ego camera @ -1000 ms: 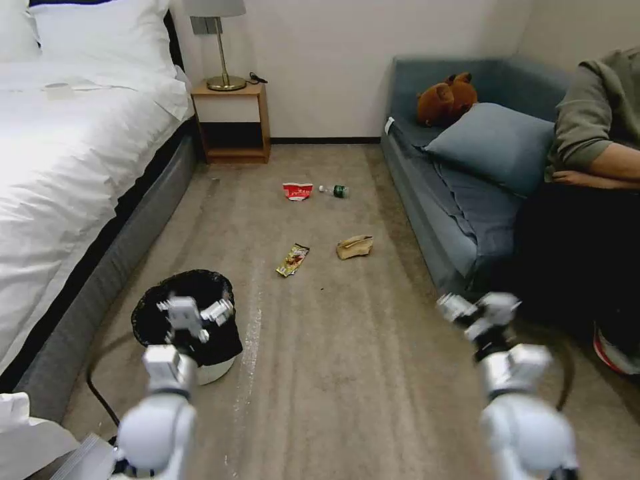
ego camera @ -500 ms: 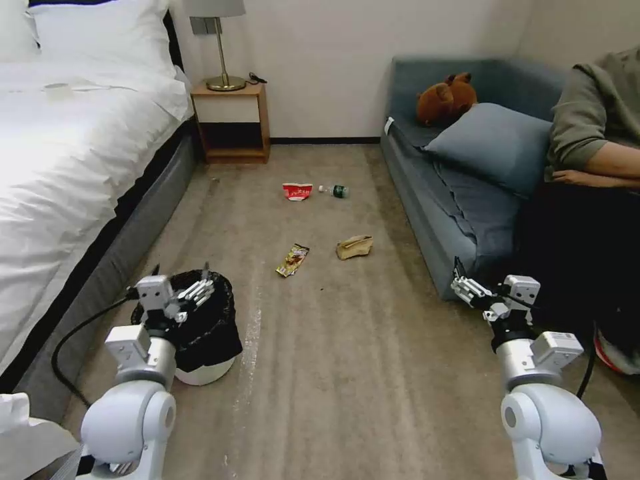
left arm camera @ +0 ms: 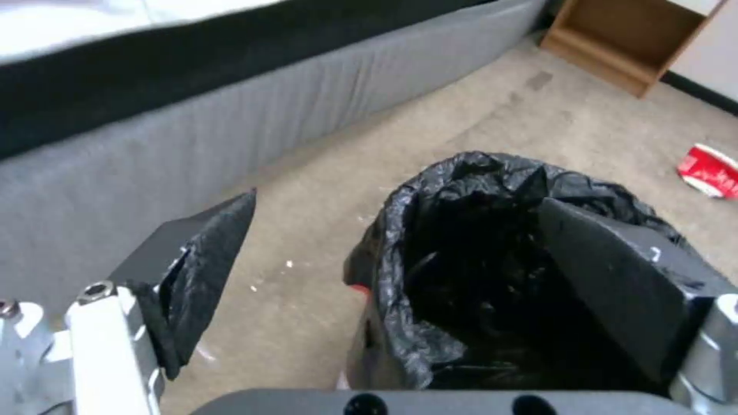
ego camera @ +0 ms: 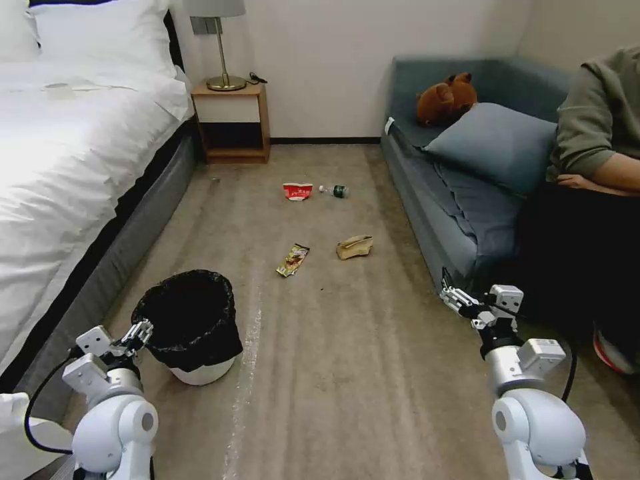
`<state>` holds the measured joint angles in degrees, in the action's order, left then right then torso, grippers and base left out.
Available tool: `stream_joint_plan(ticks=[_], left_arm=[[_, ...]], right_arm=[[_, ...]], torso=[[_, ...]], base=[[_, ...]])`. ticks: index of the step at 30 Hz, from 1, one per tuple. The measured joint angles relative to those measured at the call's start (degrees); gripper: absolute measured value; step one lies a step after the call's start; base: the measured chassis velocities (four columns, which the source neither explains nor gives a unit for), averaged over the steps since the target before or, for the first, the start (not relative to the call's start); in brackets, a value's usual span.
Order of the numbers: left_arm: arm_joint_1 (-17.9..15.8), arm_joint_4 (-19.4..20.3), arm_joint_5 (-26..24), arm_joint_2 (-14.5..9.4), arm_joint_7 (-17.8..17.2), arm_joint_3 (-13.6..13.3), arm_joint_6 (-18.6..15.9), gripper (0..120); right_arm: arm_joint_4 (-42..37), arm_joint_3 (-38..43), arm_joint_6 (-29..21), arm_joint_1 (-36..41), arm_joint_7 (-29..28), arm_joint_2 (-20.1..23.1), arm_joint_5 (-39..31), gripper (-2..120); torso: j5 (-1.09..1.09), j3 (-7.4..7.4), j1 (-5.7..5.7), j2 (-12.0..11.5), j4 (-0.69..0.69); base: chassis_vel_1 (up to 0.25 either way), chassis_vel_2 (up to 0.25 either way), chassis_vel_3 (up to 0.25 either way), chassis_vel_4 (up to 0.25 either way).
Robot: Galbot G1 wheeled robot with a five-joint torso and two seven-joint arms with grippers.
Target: Pick up the trash bin, then pick up the garbage on the floor and place it into the trash bin.
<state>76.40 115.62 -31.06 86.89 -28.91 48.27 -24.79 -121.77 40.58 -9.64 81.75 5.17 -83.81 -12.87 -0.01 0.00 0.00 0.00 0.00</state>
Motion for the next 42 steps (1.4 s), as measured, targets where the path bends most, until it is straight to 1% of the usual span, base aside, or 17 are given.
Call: stream_joint_plan(ticks=[2, 3, 6, 7, 9, 13, 16, 20, 22, 24, 28, 33, 35, 38, 39, 41, 42], left_arm=[[-2.86, -1.14, -3.15, -0.04, -1.8, 0.31, -1.43, 98], [-2.86, -1.14, -3.15, -0.04, -1.8, 0.31, -1.43, 98], [-6.48, -3.01, -6.95, 0.12, -6.29, 0.3, -3.55, 98], [-6.48, -3.01, -6.95, 0.12, -6.29, 0.3, -3.55, 98], [-7.58, -3.82, -8.46, 0.26, -8.25, 0.0, -4.64, 97], [-8.14, -4.77, -8.91, 0.47, -9.85, -0.22, -5.85, 98], [-9.73, -7.66, -8.74, 0.52, -11.86, -0.24, -7.47, 98], [-10.66, -9.11, -8.7, 0.49, -12.4, -0.33, -7.65, 98], [-12.41, -11.85, -9.24, 0.52, -13.09, -0.48, -7.69, 98], [-12.94, -12.9, -9.59, 0.53, -13.14, -0.62, -7.68, 98], [-13.61, -14.68, -9.78, 0.69, -13.07, -0.85, -7.62, 97], [-15.07, -18.18, -10.26, 0.91, -12.2, -1.25, -7.47, 97], [-15.39, -18.94, -10.21, 0.83, -11.91, -1.23, -7.2, 94], [-15.72, -20.04, -10.18, 0.77, -11.04, -1.23, -7.05, 80], [-15.72, -20.04, -10.18, 0.77, -11.04, -1.23, -7.05, 80], [-15.58, -20.22, -10.83, 0.82, -10.77, -1.23, -7.02, 68], [-15.58, -20.22, -10.83, 0.82, -10.77, -1.23, -7.02, 68]], right_arm=[[0.25, 0.0, 0.46, -0.08, 0.38, 0.11, 0.01, 100], [0.25, 0.0, 0.46, -0.08, 0.38, 0.11, 0.01, 100], [0.45, -0.24, 0.82, -0.22, -0.21, 0.12, -0.19, 100], [0.45, -0.24, 0.82, -0.22, -0.21, 0.12, -0.19, 100], [0.49, -0.26, 0.82, -0.58, -0.36, 0.39, -0.27, 100], [0.48, -0.22, 0.78, -0.99, -0.46, 0.82, -0.49, 100], [0.79, -0.15, 0.83, -1.24, -0.48, 0.9, -0.7, 100], [1.26, -0.4, 1.13, -1.35, -0.48, 0.64, -0.7, 100], [2.04, -1.02, 1.63, -1.51, -0.44, 0.47, -0.55, 100], [2.11, -1.21, 1.68, -1.5, -0.38, 0.47, -0.3, 100], [2.31, -1.41, 1.78, -1.48, -0.05, 0.38, 0.59, 100], [2.59, -2.19, 2.19, -1.47, 0.22, 0.19, 1.27, 100], [2.59, -2.27, 2.26, -1.42, 0.35, 0.16, 1.36, 100], [2.6, -2.32, 2.65, -1.15, 0.63, 0.07, 1.66, 100], [2.6, -2.32, 2.65, -1.15, 0.63, 0.07, 1.66, 100], [2.85, -2.32, 3.09, -0.94, 0.74, 0.02, 1.76, 100], [2.85, -2.32, 3.09, -0.94, 0.74, 0.02, 1.76, 100]], torso=[[0.02, 0.0, 0.0, 0.0, -0.01], [0.02, 0.0, 0.0, 0.0, -0.01], [0.02, 0.0, 0.0, 0.0, -0.01], [0.02, 0.0, 0.0, 0.0, -0.01], [0.01, 0.0, 0.0, 0.01, -0.01], [0.01, 0.0, 0.0, 0.01, -0.01], [0.0, 0.0, 0.0, 0.0, 0.0], [0.01, 0.0, 0.0, 0.0, 0.0], [0.01, 0.0, 0.0, 0.0, 0.0], [0.01, 0.0, 0.0, 0.0, -0.01], [0.0, 0.0, 0.0, 0.0, 0.0], [0.01, 0.0, 0.0, 0.0, 0.0], [0.07, -0.01, 0.0, 0.01, 0.0], [0.1, -0.02, 0.0, 0.02, 0.02], [0.1, -0.02, 0.0, 0.02, 0.02], [0.09, -0.03, -0.01, 0.02, 0.02], [0.09, -0.03, -0.01, 0.02, 0.02]], base=[[0.0, 0.0, 0.0, 0.0], [0.0, 0.0, 0.0, 0.0], [0.0, 0.0, 0.0, 0.0], [0.0, 0.0, 0.0, 0.0], [0.0, 0.0, 0.0, 0.0], [0.0, 0.0, 0.0, 0.0], [0.0, 0.0, 0.0, 0.0], [0.0, 0.0, 0.0, 0.0], [0.0, 0.0, 0.0, 0.0], [0.0, 0.0, 0.0, 0.0], [0.0, 0.0, 0.0, 0.0], [0.0, 0.0, 0.0, 0.0], [0.0, 0.0, 0.0, 0.0], [0.0, 0.0, 0.0, 0.0], [0.0, 0.0, 0.0, 0.0], [0.0, 0.0, 0.0, 0.0], [0.0, 0.0, 0.0, 0.0]])
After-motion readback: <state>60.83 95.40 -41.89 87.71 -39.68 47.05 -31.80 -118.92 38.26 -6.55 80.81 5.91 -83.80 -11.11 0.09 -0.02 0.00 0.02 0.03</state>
